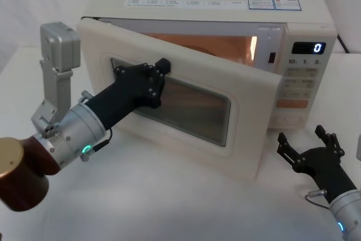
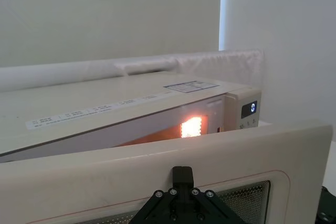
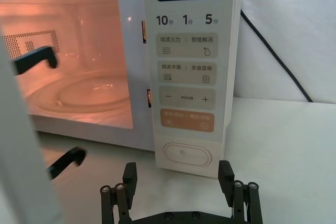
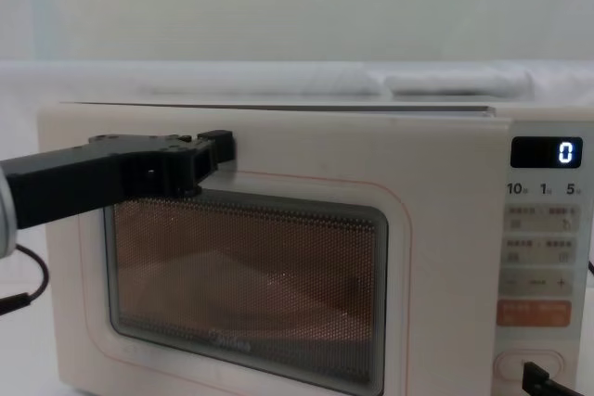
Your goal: Press the button to open the microwave door with one hand; close the microwave door with the other hand.
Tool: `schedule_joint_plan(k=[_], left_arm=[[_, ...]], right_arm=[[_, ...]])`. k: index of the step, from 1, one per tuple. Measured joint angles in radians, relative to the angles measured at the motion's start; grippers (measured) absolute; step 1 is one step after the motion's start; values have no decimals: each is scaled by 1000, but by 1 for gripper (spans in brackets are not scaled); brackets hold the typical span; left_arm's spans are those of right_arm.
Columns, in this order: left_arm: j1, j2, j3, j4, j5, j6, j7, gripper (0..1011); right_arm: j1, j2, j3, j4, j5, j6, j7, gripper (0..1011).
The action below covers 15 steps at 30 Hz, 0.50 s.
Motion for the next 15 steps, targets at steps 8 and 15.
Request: schedule_joint_plan(k=[8, 15], left_arm=[[-42, -23, 23, 42, 6, 5, 8, 0], [-74, -47, 36, 79, 19, 13, 25, 0]], right_arm=[[0, 0, 0, 0, 0, 0, 0, 1002], [0, 0, 0, 0, 0, 0, 0, 1002]])
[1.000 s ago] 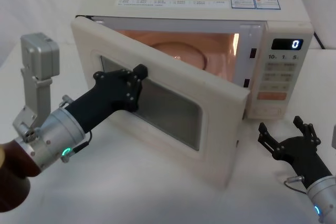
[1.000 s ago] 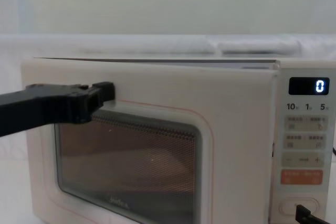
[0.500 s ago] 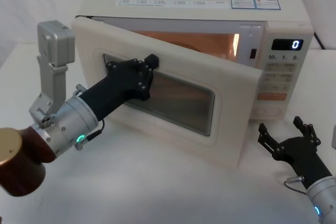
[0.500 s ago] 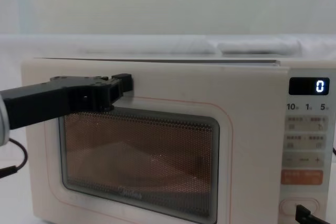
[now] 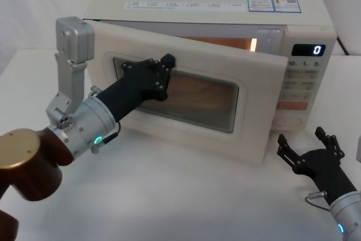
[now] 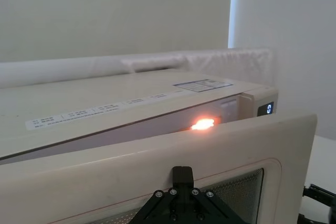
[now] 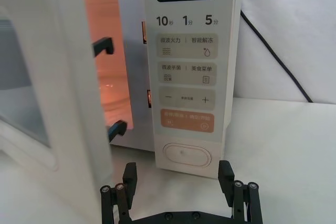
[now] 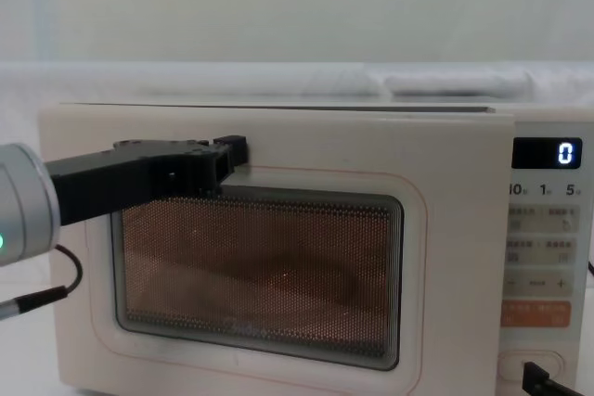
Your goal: Press the button to open the microwave door with one hand; close the microwave door with the other hand.
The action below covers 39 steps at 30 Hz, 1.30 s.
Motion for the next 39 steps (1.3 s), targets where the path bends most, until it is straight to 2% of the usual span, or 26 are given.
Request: schedule_joint_plan(k=[17, 39], left_arm=[[-72, -55, 22, 71, 38, 17, 24, 0], [-116, -92, 23, 134, 67, 21, 25, 0]], right_arm=[[0, 0, 0, 0, 0, 0, 0, 1002], [0, 0, 0, 0, 0, 0, 0, 1002]])
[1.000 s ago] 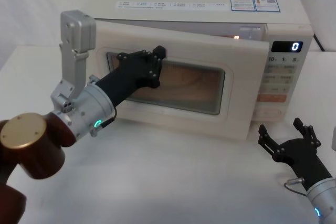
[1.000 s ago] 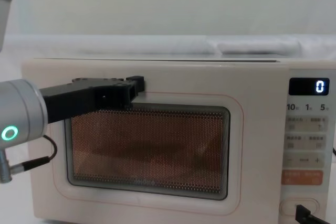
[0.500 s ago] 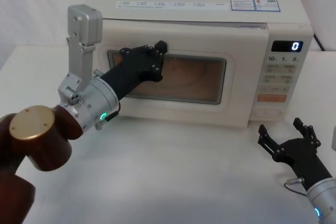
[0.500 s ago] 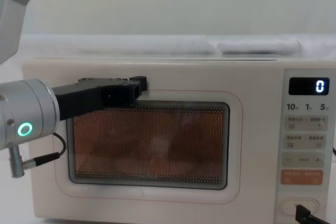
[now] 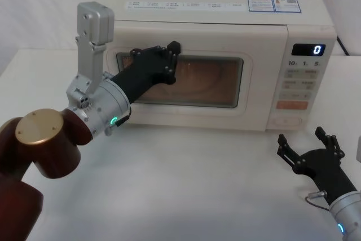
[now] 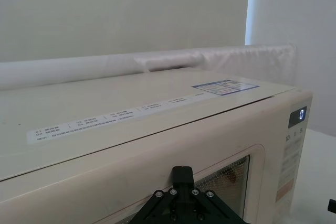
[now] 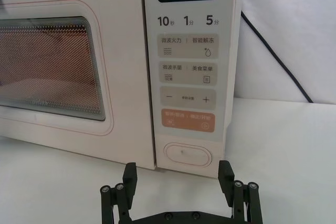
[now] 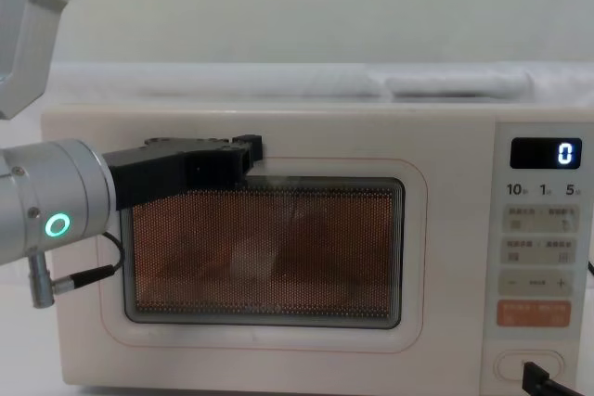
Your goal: Press the button to open the microwave door with one hand; close the microwave door with the other hand.
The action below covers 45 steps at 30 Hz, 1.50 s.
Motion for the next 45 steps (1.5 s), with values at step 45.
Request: schedule_joint_plan(k=[45], left_arm=[[276, 85, -139, -273, -10, -1, 79, 0]], right_arm=[[0, 0, 0, 0, 0, 0, 0, 1002]])
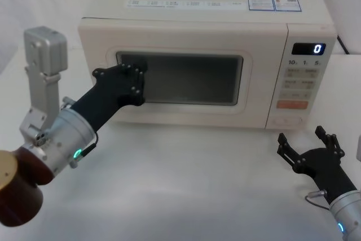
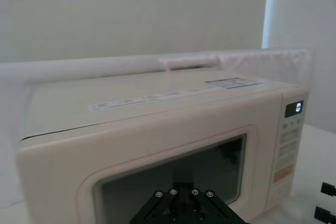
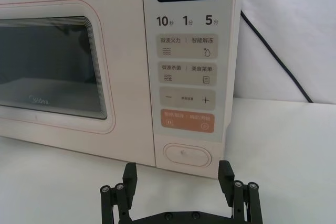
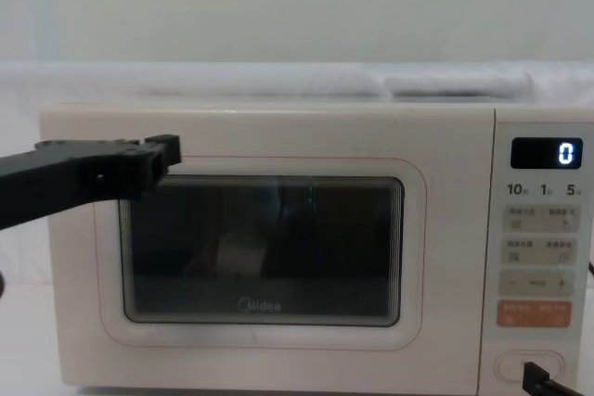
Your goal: Press the button to open the microwave door with one hand; close the microwave door with the other hand.
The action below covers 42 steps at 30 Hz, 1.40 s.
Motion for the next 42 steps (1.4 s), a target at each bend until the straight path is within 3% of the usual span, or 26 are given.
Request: schedule_joint_plan(k=[7, 10, 13, 16, 20, 27, 31, 36, 42], left_arm=[[45, -4, -34, -15, 8, -18, 19, 55], [69, -9, -52, -16, 10, -26, 25, 173], [83, -11, -63, -16, 14, -34, 27, 226], [108, -17, -81, -13, 23, -48, 32, 364], [126, -22, -95, -9, 31, -57, 35, 445], [163, -32, -130, 6, 45, -69, 42, 708], [183, -39, -150, 19, 56, -72, 46, 783], [201, -51, -163, 38, 75, -75, 51, 956], [212, -65, -172, 57, 90, -76, 54, 1001]], right_arm=[[0, 0, 0, 0, 0, 0, 0, 1002], [0, 0, 0, 0, 0, 0, 0, 1002], [0, 0, 0, 0, 0, 0, 0, 1002], [0, 0, 0, 0, 0, 0, 0, 1002], [0, 0, 0, 0, 0, 0, 0, 1002], [0, 0, 0, 0, 0, 0, 0, 1002], [0, 0, 0, 0, 0, 0, 0, 1002], [0, 0, 0, 0, 0, 0, 0, 1002], [0, 0, 0, 0, 0, 0, 0, 1002]])
